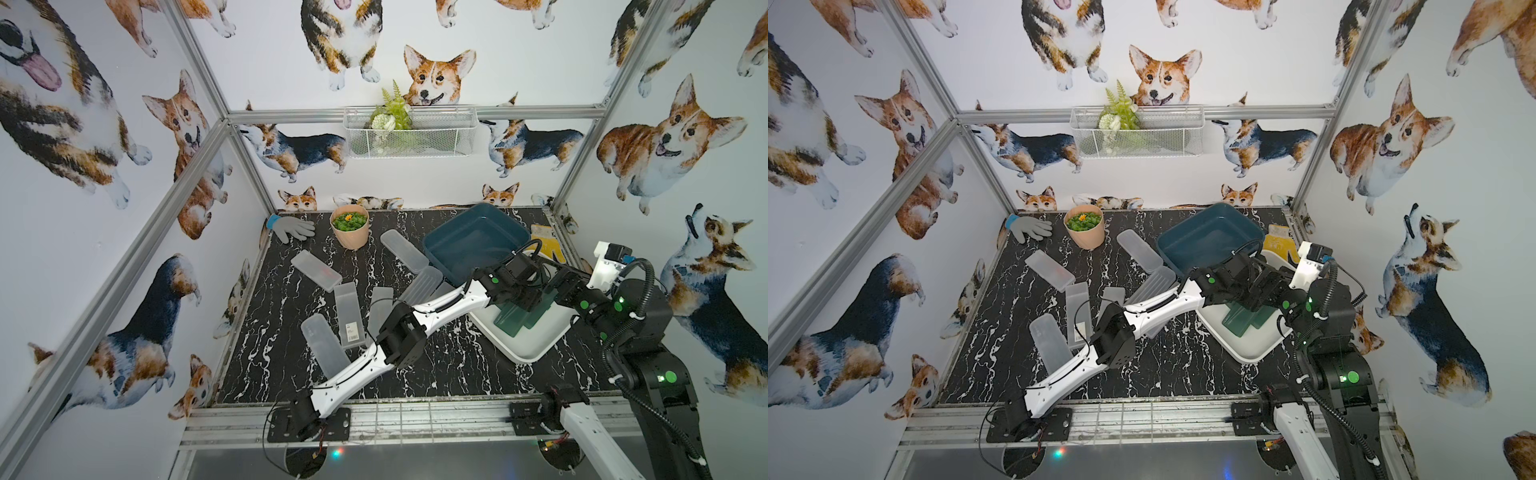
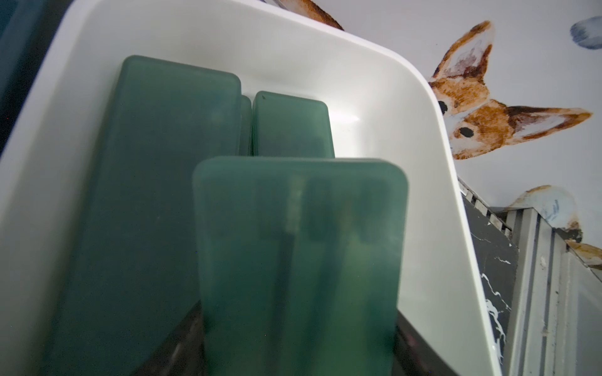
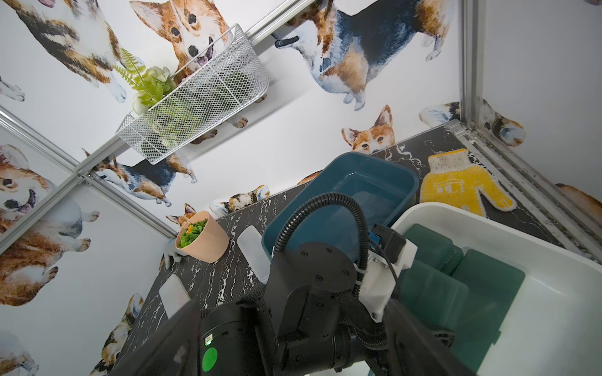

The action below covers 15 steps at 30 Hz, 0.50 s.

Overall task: Place the pencil cases by color into the storage box
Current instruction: Place the pencil case at the storage box.

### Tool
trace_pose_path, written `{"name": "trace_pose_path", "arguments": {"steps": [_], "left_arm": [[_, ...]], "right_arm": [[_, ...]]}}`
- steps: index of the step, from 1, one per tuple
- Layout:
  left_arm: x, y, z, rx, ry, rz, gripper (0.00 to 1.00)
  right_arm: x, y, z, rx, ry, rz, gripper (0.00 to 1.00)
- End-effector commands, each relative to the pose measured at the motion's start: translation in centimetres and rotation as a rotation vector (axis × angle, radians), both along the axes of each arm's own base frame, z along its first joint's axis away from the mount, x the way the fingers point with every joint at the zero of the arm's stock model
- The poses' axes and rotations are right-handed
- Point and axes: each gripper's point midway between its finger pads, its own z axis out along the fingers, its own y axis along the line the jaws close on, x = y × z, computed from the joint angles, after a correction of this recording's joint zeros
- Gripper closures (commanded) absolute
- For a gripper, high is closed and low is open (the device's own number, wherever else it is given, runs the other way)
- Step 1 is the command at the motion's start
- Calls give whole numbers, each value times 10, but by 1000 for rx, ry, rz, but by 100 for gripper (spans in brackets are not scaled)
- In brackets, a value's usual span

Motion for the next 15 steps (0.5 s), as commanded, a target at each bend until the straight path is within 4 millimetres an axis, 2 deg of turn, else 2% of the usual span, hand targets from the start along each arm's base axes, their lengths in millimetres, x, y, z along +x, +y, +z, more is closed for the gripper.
{"name": "trace_pose_path", "arguments": {"steps": [1,8,10,13,15], "left_arm": [[2,-8,13,-53,-19,-1,27],[5,-12,34,-99,-33,0,15],[8,-12,45,-124,-40,3,11],[16,-8,57,-149,-38,25,10],[24,-4,72,-175,-41,43,9]], "right_arm": [[1,1,14,11,-48,3,12],[0,0,11,19,-41,-2,12],[-1,0,13,18,-47,-4,12],[0,0,17,17,-52,-5,12],[0,-1,20,18,-58,-6,11]]}}
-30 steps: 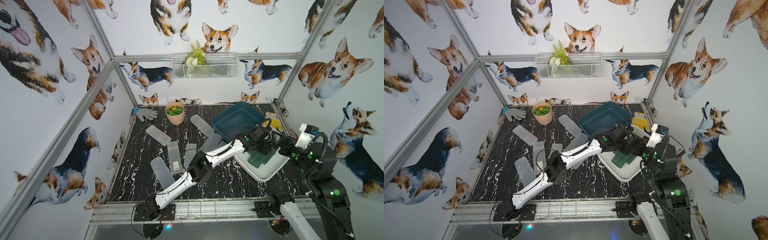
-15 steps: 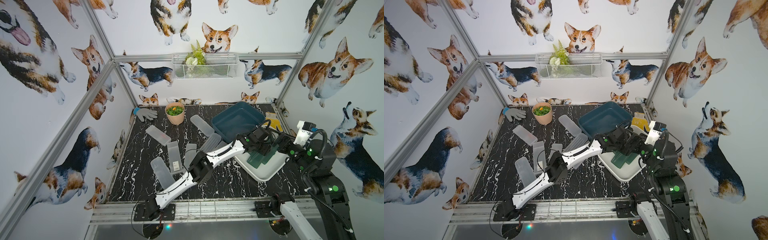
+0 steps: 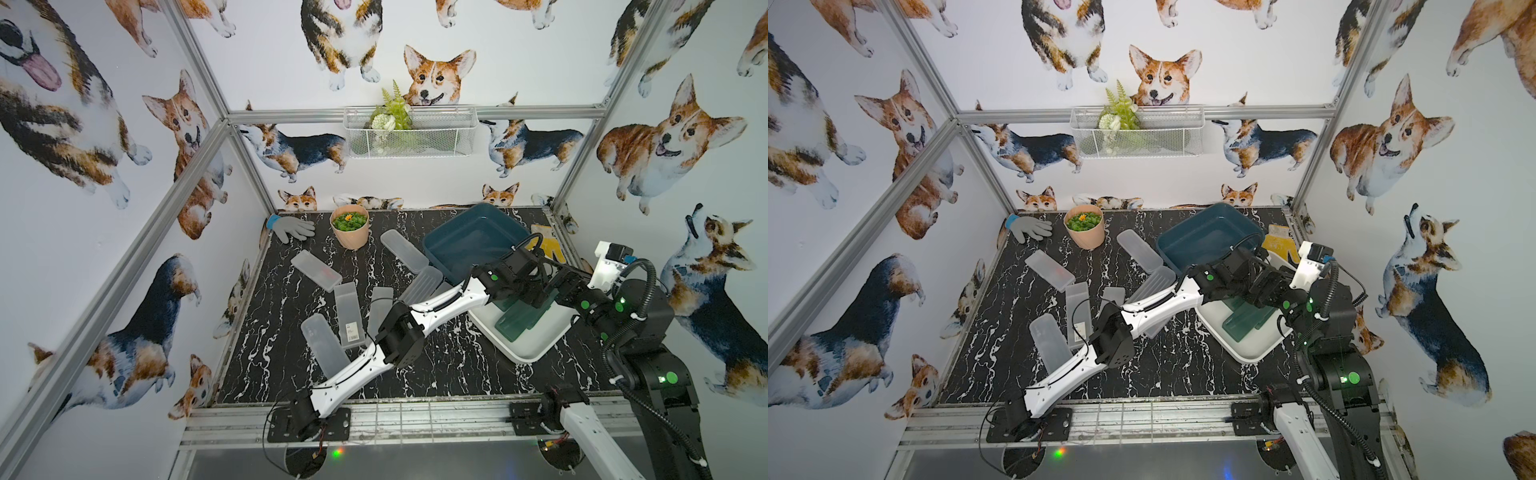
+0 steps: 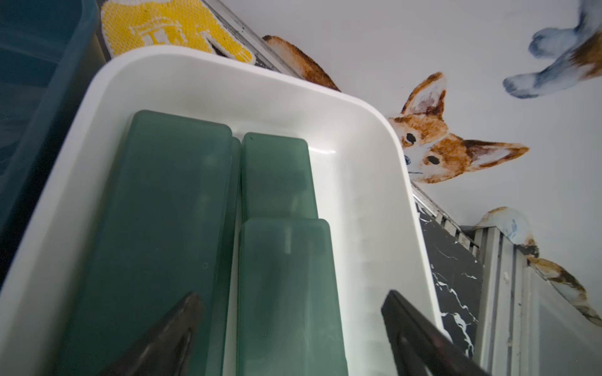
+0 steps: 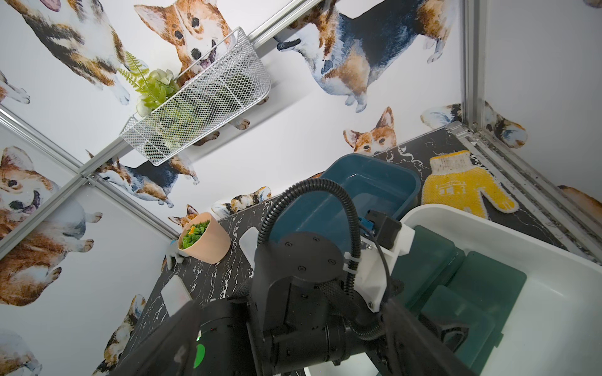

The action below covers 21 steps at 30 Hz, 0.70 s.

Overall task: Place the pencil cases by color into the storage box
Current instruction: Place the pencil case at the storage box.

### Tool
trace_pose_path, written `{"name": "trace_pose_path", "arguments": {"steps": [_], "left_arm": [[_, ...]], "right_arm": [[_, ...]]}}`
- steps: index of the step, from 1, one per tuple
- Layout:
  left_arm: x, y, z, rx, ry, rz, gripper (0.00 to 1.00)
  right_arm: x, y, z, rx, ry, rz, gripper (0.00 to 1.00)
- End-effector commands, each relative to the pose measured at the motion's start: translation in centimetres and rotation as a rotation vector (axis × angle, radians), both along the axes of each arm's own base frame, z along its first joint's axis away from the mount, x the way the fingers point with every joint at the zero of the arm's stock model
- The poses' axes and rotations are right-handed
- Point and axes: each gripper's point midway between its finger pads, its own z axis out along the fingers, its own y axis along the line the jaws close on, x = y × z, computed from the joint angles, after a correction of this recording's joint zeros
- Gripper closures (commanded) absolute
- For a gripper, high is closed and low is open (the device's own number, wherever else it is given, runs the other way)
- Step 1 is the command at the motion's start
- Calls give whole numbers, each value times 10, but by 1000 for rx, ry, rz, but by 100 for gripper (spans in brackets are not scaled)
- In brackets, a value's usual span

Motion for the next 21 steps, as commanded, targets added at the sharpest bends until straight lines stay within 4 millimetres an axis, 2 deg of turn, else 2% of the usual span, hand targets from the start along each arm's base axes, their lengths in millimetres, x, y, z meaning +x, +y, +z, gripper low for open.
{"name": "trace_pose_path", "arguments": {"steps": [1,4,7,11,13,17,19,21], "left_arm": [[17,3,41,-90,-26,33,9],[38,18,65,-127,-23,79,9],[66,45,90,-163,-13,147,9],[99,92,111,-152,-5,237,10],[107,117,120,-132,-18,264,10],[119,175,128,-109,-13,357,10],[118,202,136,-120,-15,394,10],[110,225,141,-109,-22,406,10]], "right_arm": [[1,0,17,12,-48,-5,11],[3,-1,21,8,-44,-7,11],[4,0,24,1,-36,-5,11],[2,0,22,-8,3,0,11],[-1,0,17,-12,35,4,11],[-10,5,-3,-42,133,44,11],[-13,7,-21,-59,208,67,11],[-17,16,-49,-76,315,125,11]]}}
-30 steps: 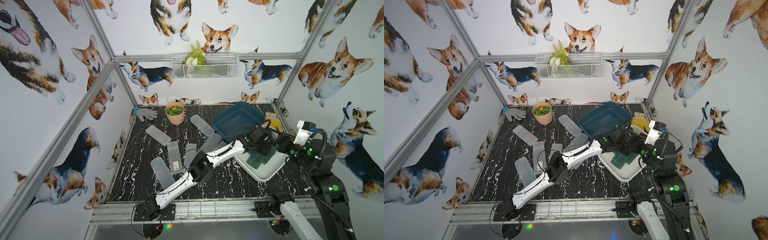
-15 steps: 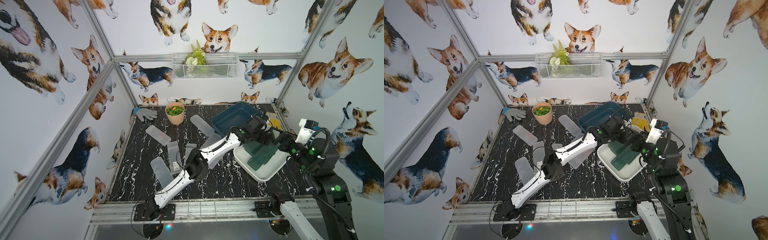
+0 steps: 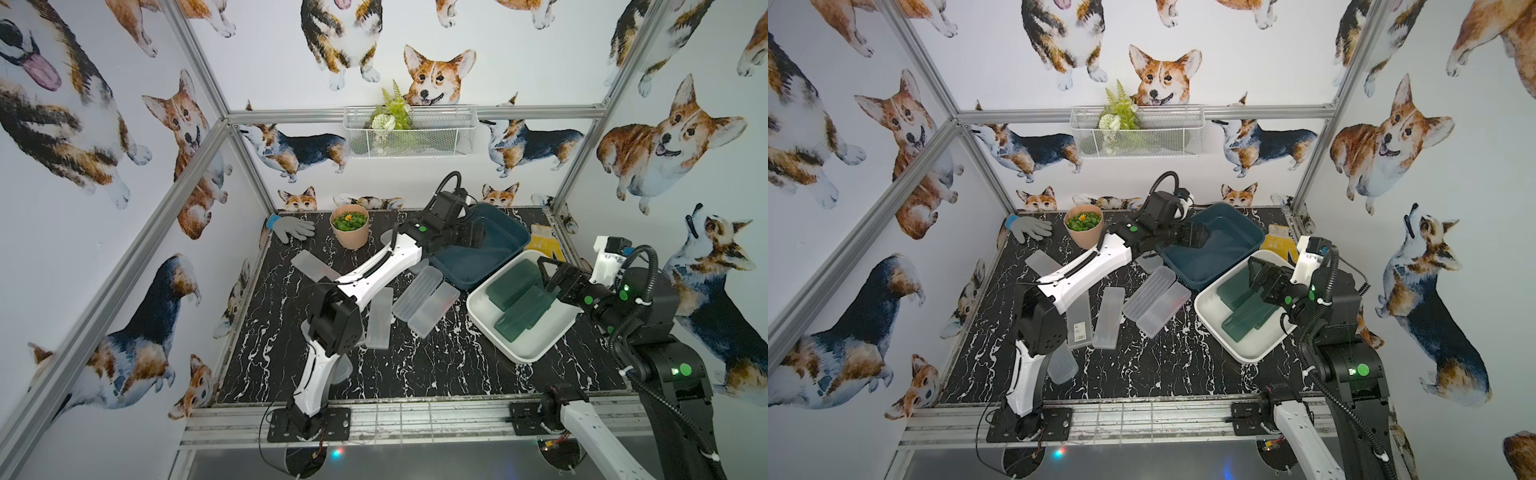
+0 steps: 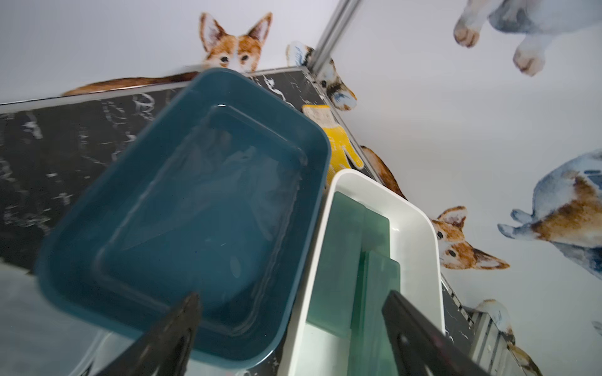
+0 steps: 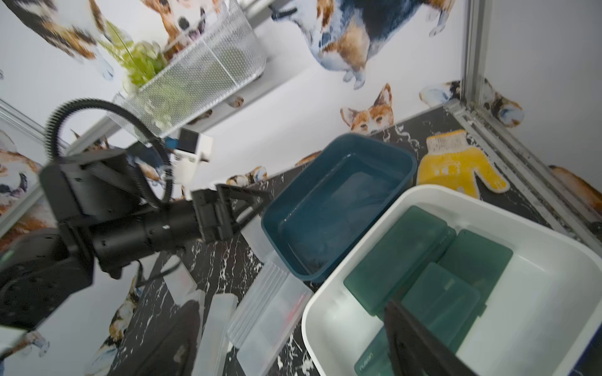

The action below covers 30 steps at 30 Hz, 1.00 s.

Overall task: Place the pencil cases by color into the storage box
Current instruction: Place the pencil case at the storage box.

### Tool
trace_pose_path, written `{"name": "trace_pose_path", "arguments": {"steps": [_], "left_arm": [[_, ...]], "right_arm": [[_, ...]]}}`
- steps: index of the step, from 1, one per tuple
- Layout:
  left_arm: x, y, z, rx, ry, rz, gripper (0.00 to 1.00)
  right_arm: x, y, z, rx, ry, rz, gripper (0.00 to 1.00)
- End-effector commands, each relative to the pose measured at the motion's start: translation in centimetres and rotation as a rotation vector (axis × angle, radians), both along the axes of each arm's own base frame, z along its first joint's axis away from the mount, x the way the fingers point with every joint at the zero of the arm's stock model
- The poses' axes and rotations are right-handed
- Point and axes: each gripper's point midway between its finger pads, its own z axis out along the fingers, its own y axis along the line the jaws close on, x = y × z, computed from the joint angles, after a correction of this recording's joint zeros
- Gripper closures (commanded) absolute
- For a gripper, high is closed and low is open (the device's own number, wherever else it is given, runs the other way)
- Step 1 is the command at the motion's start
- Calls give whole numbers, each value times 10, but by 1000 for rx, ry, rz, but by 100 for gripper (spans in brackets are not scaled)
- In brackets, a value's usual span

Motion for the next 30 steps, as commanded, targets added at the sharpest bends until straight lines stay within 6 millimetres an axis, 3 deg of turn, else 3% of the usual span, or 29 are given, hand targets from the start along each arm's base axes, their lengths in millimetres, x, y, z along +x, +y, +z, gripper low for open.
{"name": "trace_pose_path", "arguments": {"steps": [1,4,10,14,19,30], "left_arm": [[-7,24,23,-21,-55,15,10],[-27,43,23,28,-60,-14,10],[-76,75,31,95,-76,-128,9],[-97,101,30,140,-89,-122,8],[-117,124,25,149,-73,-101,8],[-137,146,21,150,-48,-82,8]], "right_arm": [[-14,13,-52,-41,211,103,11],[-18,17,-91,-77,340,156,11],[-23,24,-136,-120,490,238,11],[-21,24,-152,-177,589,204,11],[-26,28,-168,-81,739,109,12],[-31,32,-191,230,892,-227,13]]}}
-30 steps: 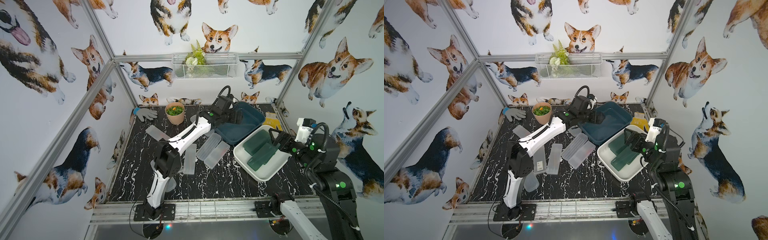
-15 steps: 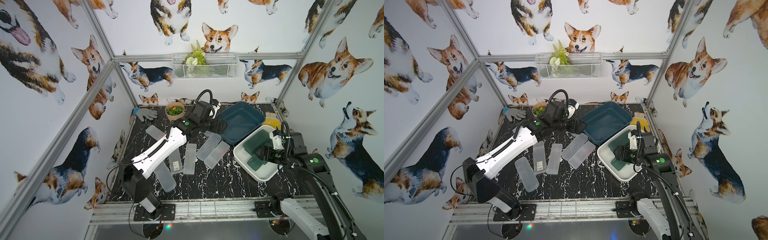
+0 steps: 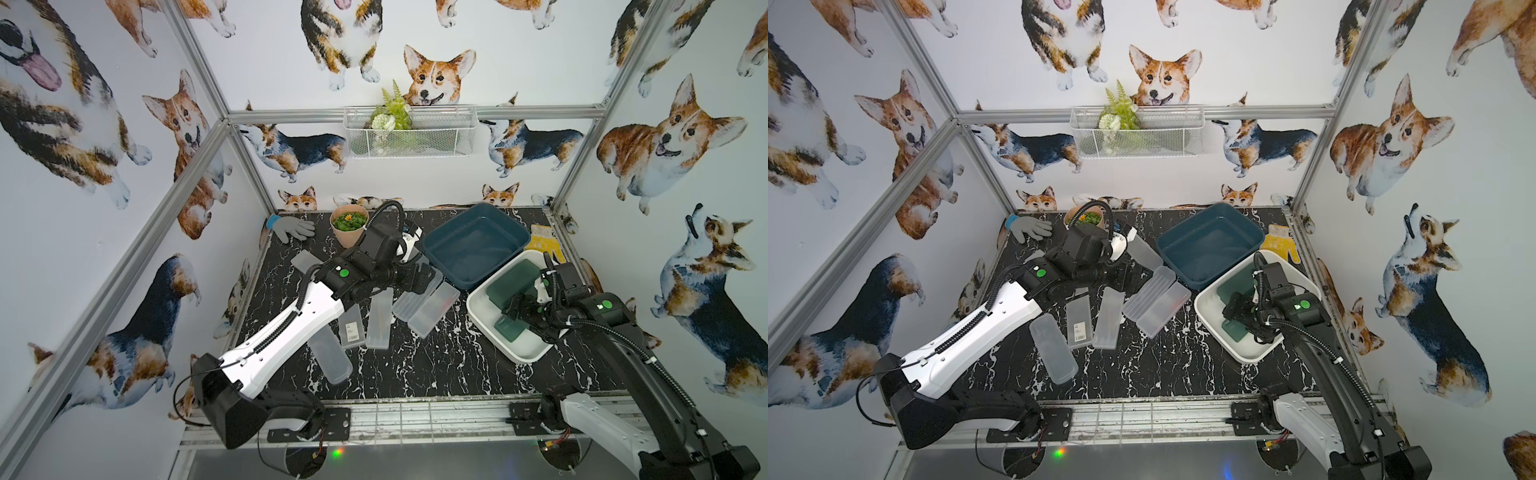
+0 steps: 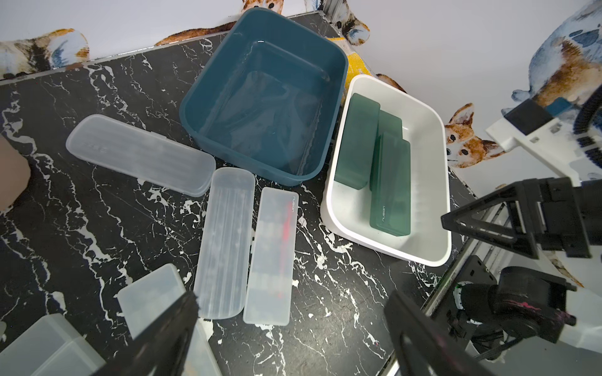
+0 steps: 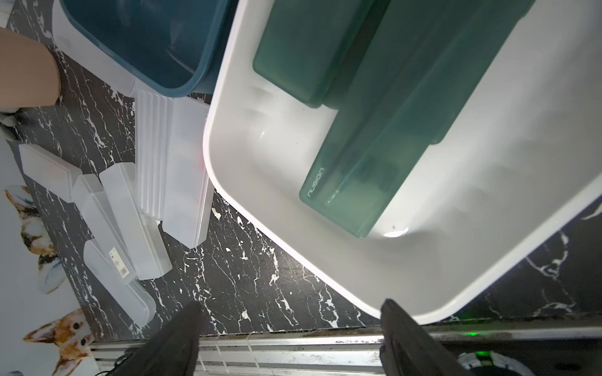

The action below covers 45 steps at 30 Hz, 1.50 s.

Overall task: Place the pencil cases by color into the storage box
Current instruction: Place the pencil case at the storage box.

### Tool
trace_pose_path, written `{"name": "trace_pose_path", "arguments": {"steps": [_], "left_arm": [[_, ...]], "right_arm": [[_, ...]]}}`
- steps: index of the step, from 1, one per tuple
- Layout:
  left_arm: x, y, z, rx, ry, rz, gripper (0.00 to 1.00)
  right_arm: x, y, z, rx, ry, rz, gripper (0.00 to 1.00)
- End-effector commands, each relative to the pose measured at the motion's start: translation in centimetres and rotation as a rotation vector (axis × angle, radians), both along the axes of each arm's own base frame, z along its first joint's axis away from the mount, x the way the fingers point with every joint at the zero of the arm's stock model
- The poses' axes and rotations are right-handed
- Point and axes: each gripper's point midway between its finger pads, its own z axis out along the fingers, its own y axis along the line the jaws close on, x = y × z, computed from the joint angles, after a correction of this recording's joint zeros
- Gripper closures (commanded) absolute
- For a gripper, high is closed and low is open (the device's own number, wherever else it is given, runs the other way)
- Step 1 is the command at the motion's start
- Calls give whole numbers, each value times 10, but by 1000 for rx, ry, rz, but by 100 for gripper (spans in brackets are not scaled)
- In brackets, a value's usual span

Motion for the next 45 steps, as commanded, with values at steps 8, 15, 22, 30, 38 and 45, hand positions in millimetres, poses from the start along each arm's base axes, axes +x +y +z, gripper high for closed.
{"name": "trace_pose_path", "arguments": {"steps": [8,15,22,30,38,45], "left_arm": [[-8,13,2,-22,45,31,8],[-8,11,5,-46,65,36,8],[-10,13,9,-54,66,41,8],[-11,9,13,-32,6,-20,6],[-20,-8,15,47,-143,-183,5],[-25,-21,11,106,-204,-243,4]], "right_arm": [[11,10,-21,98,51,-494,13],[33,17,-25,91,38,-598,12],[41,16,-38,122,44,-713,11],[39,18,-48,165,83,-797,11],[33,23,-56,192,134,-848,10],[30,27,-66,221,160,-903,10]]}}
